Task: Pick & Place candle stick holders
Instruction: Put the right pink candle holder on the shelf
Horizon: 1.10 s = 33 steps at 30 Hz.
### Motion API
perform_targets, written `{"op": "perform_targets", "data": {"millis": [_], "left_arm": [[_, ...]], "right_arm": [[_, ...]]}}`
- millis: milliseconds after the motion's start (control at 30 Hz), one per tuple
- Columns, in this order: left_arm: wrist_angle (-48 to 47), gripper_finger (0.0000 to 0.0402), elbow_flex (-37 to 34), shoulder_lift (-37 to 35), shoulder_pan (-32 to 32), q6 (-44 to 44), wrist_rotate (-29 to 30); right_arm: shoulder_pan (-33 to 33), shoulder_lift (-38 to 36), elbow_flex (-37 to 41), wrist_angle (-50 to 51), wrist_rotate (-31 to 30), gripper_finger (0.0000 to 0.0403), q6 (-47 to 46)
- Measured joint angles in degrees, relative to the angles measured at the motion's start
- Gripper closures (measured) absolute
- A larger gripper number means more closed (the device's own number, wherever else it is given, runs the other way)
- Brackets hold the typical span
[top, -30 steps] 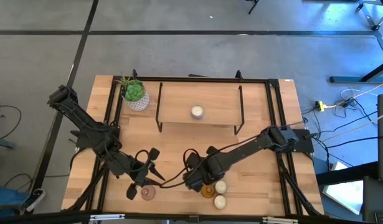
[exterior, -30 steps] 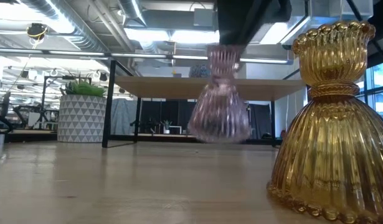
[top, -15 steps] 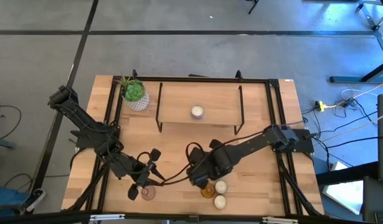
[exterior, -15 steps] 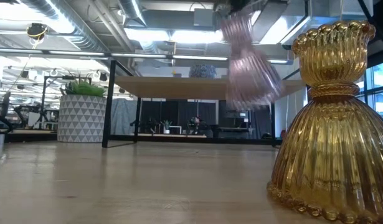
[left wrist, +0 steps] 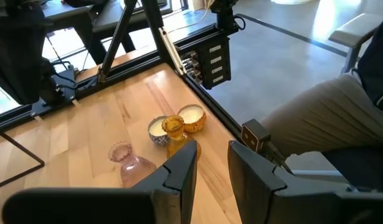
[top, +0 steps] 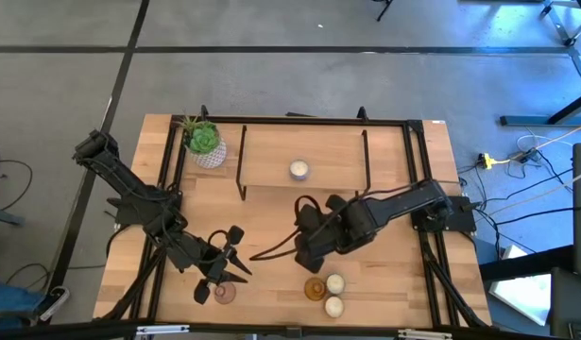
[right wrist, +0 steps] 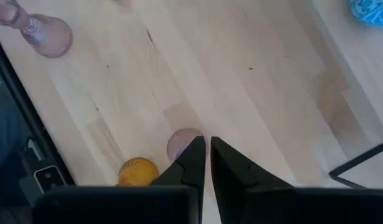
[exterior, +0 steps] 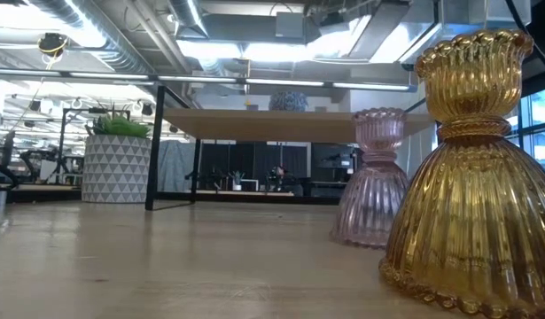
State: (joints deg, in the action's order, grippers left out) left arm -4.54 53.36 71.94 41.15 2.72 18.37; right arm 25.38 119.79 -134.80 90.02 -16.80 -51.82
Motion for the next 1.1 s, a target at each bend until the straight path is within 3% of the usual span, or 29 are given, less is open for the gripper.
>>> {"op": "perform_targets", "data": {"millis": [267, 467, 700, 900, 1100], "left_arm": [[0.0, 0.0316, 0.0, 0.0, 0.0, 0.0, 0.0], [0.0, 0.0316, 0.0, 0.0, 0.0, 0.0, 0.0], [0.0, 0.0316, 0.0, 0.0, 0.0, 0.0, 0.0], [0.0, 0.0316, 0.0, 0.0, 0.0, 0.5, 0.0], [0.0, 0.0316, 0.0, 0.0, 0.0, 0.9, 0.0]], "right_arm": [[2.5, 0.0, 1.3, 0.0, 8.5, 0.0376, 12.4], [7.3, 0.0, 8.9, -0.5, 11.5, 0.0375, 26.4], [8.7, 0.1, 22.2, -10.6, 13.6, 0.0371, 23.2], [8.7, 0.2, 26.7, -15.0, 10.7, 0.0333, 25.5], [8.7, 0.1, 26.8, -19.7, 4.6, 0.0261, 29.6]]}}
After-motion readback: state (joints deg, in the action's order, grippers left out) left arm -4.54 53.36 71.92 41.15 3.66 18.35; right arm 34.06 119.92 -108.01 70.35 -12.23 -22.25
